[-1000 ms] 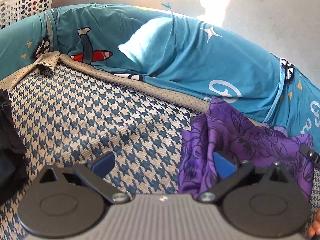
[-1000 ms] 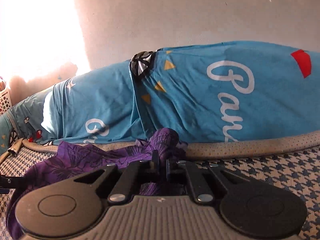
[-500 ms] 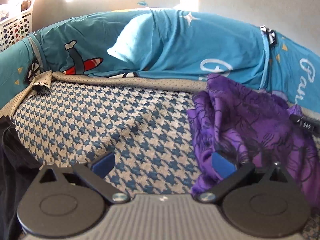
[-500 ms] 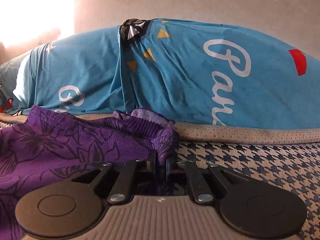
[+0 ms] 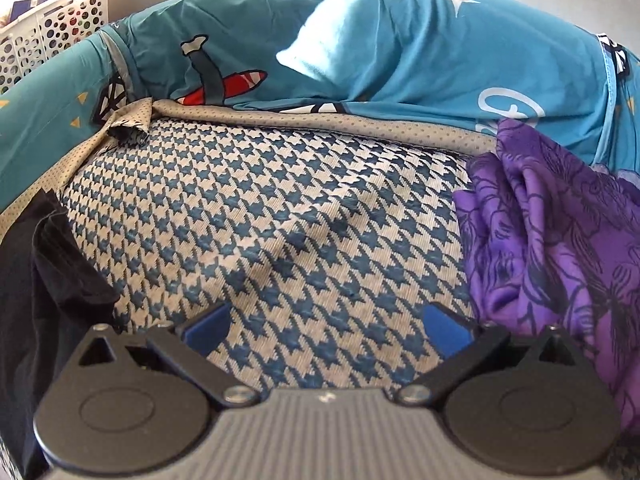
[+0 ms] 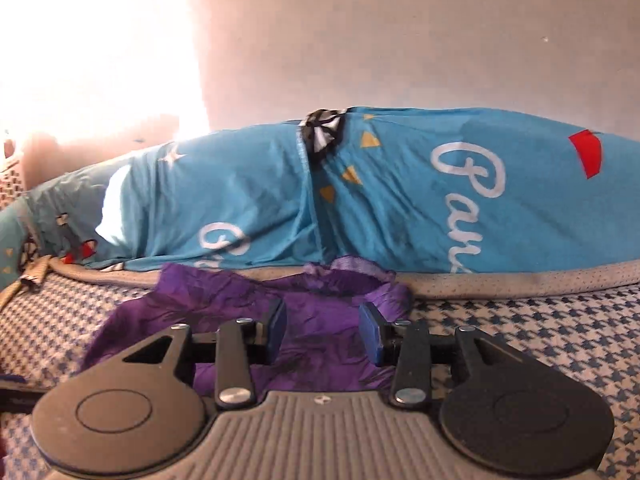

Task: Fold clothes
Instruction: 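Open the right gripper and release the purple bundle by the bolster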

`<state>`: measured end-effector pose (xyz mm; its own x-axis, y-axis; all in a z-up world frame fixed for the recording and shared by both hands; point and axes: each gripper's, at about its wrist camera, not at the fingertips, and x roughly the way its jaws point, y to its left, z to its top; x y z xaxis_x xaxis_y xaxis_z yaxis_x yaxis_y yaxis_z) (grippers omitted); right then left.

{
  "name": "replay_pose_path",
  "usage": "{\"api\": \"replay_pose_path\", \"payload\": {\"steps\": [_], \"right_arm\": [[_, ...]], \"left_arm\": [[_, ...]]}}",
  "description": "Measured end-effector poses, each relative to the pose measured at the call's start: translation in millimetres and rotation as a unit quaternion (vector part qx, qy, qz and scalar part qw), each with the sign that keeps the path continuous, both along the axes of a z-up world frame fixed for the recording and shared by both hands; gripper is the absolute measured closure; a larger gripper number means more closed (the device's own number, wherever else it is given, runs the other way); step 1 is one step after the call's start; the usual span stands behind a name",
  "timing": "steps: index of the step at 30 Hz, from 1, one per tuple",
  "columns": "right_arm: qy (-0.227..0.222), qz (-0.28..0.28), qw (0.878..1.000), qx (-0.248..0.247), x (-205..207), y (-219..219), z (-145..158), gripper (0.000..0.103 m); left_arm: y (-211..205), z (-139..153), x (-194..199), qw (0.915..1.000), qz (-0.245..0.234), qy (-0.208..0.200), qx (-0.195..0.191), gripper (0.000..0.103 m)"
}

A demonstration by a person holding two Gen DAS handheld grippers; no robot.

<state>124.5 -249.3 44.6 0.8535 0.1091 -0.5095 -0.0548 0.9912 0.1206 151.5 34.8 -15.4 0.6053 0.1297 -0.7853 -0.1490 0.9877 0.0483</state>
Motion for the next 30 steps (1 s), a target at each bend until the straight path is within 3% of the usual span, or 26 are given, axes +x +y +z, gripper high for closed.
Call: {"api": "replay_pose_path", "payload": {"steps": [6,7,9,13,20,30], "right_arm": [[-0.004,0.114,0.993,-0.014,-51,63,-8,0.065],[-0.004,0.132,0.991,-0.017,-57,74,-11,0.067],[-0.005,0.167,0.986,-0.027,-67,94,-15,0.081],[-0.01,0.225,0.973,-0.044,-80,125,-22,0.082],[-0.026,0.253,0.964,-0.08,-81,147,-34,0.082],[-0.029,0.242,0.961,-0.129,-77,157,-45,0.086]], "left_arm": [[6,9,-4,0.9999,0.001,-0.013,-0.011,0.0],[7,10,-4,0.9998,0.002,-0.014,-0.013,0.0],[9,13,-6,0.9997,0.002,-0.017,-0.016,0.0],[13,16,-9,0.9996,0.001,-0.022,-0.019,0.0],[22,17,-11,0.9996,0.005,-0.021,-0.016,0.0],[28,19,-13,0.9996,0.006,-0.022,-0.017,0.0]]}}
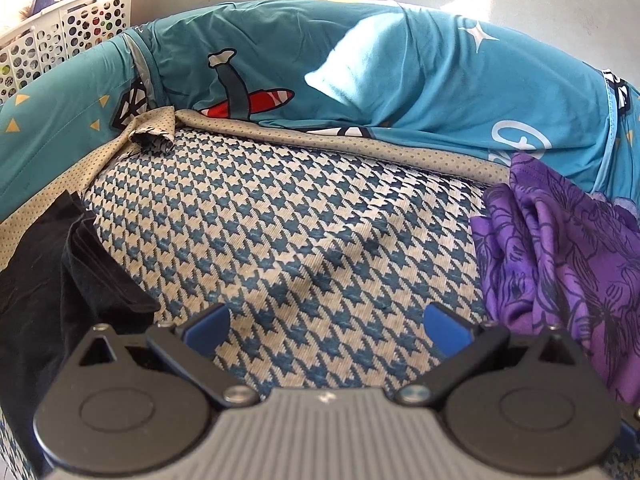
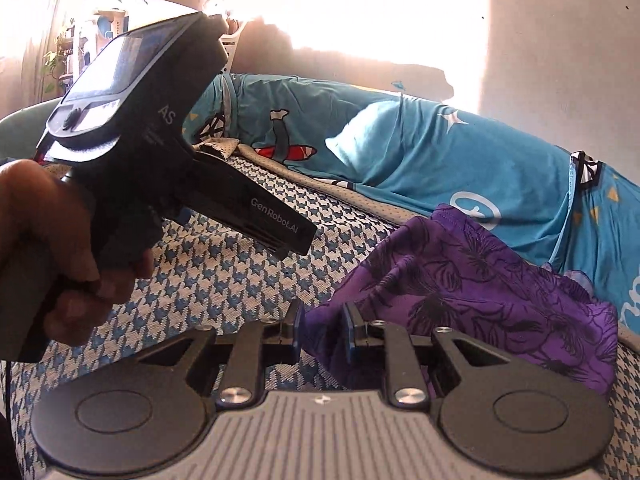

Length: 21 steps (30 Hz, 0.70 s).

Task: Fold clothes
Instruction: 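Open the right gripper and release the purple bundle by the bolster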

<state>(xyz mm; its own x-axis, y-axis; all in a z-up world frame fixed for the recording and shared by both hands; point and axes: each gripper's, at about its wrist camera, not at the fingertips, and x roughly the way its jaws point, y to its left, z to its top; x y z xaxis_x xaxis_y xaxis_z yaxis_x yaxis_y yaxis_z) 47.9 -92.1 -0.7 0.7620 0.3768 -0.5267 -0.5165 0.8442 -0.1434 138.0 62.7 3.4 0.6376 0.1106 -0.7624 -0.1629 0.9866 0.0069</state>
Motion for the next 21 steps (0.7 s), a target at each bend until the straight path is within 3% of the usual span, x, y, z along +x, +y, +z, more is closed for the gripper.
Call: {"api": "replay_pose_path", "payload": {"steps": [7,12,16,21], "right_arm": [[-0.042,-0.009,0.995,-0.088,-4,21,-13,0.096],[-0.044,-0.024,0.994,-0.092,-1,25,-17,0.101],[-0.018,-0.032,0.999,-0.019,5,15,-12,0.101],[-0.002,-0.02,0.999,0.033,10,19,-14,0.101]], "left_arm": [[2,2,-2,1.0,0.002,-0.002,-0.003,0.0],[5,3,-2,1.0,0.005,-0.003,-0.003,0.0],[7,6,-4,0.9999,0.007,-0.007,-0.003,0.0],[9,11,-4,0.9998,0.007,-0.014,-0.009,0.0]]}}
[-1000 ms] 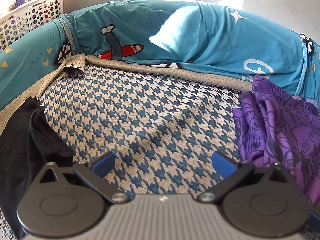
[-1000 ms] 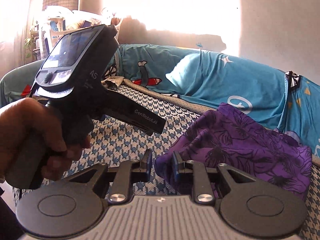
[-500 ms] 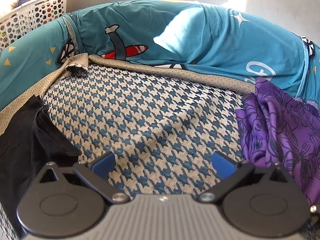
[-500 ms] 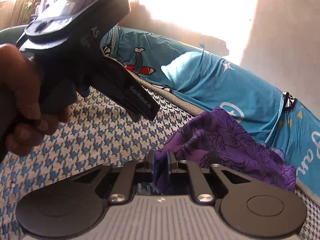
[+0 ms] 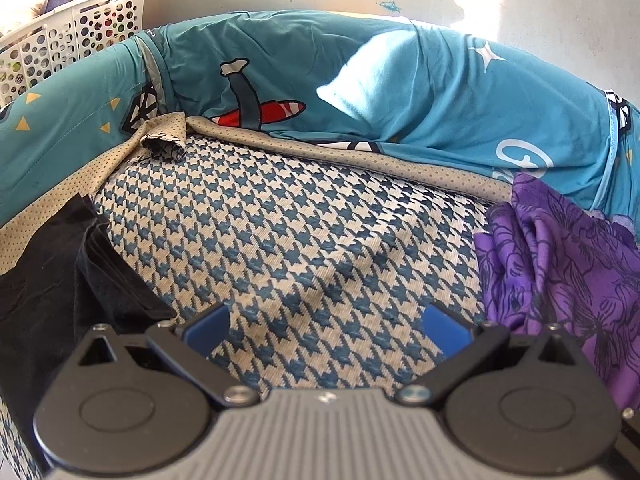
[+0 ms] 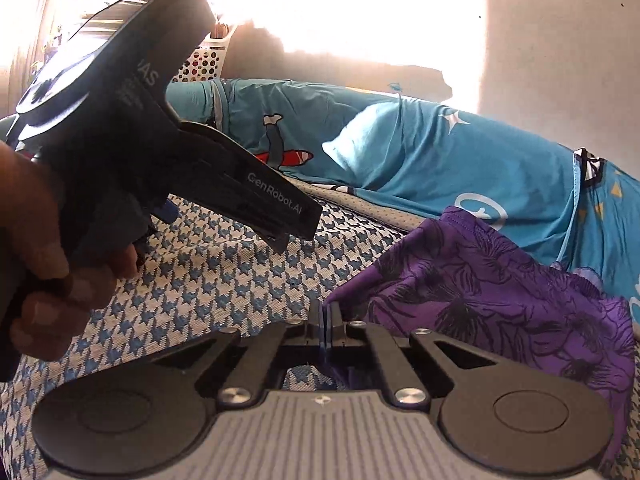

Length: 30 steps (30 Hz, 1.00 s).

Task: Fold clothes
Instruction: 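Open the right gripper and release the purple bundle by the bolster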

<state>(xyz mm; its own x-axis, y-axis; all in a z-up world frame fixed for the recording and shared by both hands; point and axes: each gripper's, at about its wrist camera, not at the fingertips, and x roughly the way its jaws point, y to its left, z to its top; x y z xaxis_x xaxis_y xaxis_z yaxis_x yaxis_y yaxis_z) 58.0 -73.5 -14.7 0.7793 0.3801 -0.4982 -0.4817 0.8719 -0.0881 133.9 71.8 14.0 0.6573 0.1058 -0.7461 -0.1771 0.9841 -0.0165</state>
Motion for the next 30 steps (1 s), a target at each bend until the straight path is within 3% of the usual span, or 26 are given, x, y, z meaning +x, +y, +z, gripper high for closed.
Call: {"api": "replay_pose_path", "payload": {"steps": [15,19,23,30], "right_arm": [[0.065,0.035,0.997,0.026,7,1,-7,0.098],[0.039,0.045,0.998,0.004,-6,-3,3,0.098],[0.029,0.03,0.999,0.005,-10,-23,17,0.098],[0.017,-0.043,0.999,0.015,0,-74,32,0.096]], "left_arm": [[-10,-1,6,1.0,-0.008,0.0,0.002,0.0],[-16,2,9,0.9999,-0.01,-0.003,-0.004,0.0],[-26,3,12,0.9997,-0.016,-0.007,-0.015,0.0],[-56,2,16,0.9991,-0.037,-0.013,-0.015,0.0]]}}
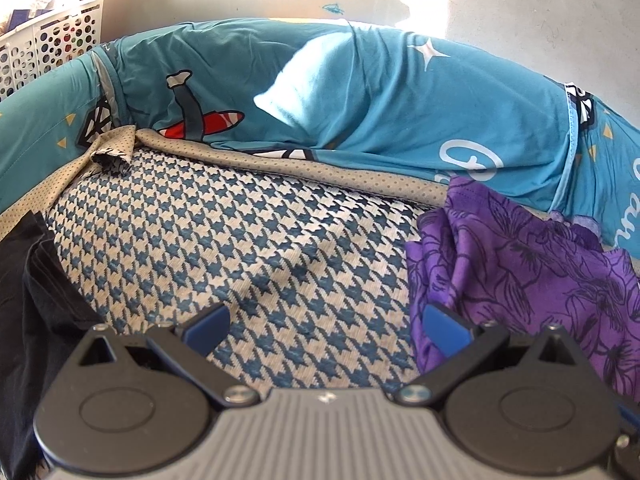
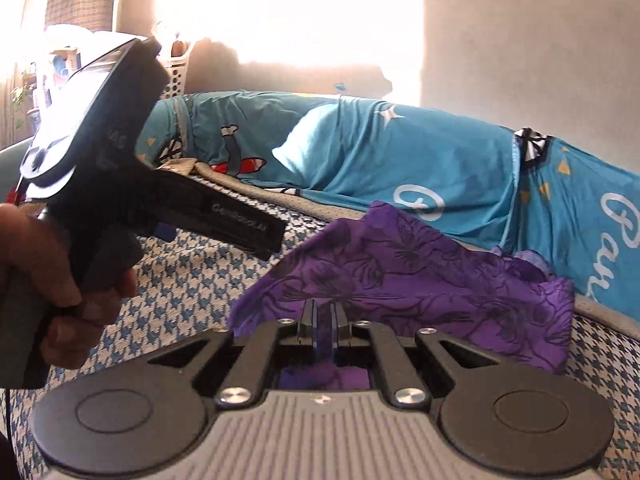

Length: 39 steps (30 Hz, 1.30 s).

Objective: Fold clothes

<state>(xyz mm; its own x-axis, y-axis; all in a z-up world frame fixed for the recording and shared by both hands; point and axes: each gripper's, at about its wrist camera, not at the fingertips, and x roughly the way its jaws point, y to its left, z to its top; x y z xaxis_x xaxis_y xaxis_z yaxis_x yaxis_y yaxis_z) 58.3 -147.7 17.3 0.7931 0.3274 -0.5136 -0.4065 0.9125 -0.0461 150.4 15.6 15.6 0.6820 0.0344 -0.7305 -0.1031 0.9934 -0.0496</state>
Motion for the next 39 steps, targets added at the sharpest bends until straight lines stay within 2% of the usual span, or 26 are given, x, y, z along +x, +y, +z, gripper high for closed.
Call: {"api": "replay_pose_path", "payload": {"steps": [7,13,16,19,28,39], "right_arm": [[0.026,-0.08,0.995,0.046,17,-49,4,0.095],[0.048,-0.136,0.987,0.066,29,-80,1,0.091],[0.059,-0.151,0.983,0.081,35,-91,-1,0.091],[0.062,-0.166,0.981,0.074,41,-96,-6,0.09],[0.091,-0.192,0.974,0.084,57,-107,-19,0.086],[0.104,-0.225,0.965,0.09,60,-121,-18,0.085]], "left_arm": [[-30,2,2,0.9991,-0.024,-0.036,0.002,0.0],[-59,4,1,0.9948,-0.073,-0.07,-0.005,0.0],[-70,-5,4,0.9942,-0.088,-0.062,-0.001,0.0],[-72,-17,11,0.9962,-0.079,-0.035,0.01,0.0],[-55,-46,29,0.998,-0.044,0.028,-0.037,0.0],[-48,-42,27,0.9977,-0.045,0.03,-0.042,0.0]]}}
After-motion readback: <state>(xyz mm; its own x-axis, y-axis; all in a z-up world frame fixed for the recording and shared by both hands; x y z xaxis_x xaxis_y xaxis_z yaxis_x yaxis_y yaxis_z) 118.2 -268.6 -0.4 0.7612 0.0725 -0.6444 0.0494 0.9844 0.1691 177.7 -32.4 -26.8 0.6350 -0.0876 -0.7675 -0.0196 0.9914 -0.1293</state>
